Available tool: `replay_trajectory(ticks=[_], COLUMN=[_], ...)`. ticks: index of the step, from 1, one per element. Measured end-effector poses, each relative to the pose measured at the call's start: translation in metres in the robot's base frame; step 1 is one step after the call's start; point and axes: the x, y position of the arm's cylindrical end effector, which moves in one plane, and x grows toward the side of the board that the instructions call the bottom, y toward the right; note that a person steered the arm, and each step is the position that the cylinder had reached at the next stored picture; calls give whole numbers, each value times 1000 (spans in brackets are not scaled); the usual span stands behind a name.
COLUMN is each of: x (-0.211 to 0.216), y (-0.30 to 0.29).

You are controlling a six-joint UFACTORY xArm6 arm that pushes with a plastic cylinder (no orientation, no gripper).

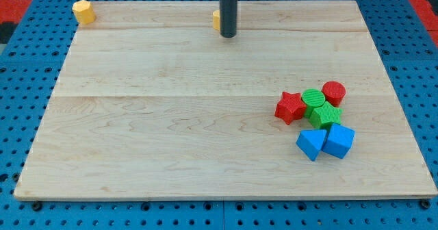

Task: Push yellow hexagon into yellow heart

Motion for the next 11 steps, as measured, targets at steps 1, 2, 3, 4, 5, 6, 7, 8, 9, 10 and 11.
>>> replay_trajectory(ticks=[1,2,3,4,5,6,7,8,9,10,11], x=[-23,-36,-6,5,5,6,5,-17,-32,-34,-34], y=[-11,-31,-48,-154,-261,-330,-330,-330,-330,-330,-330])
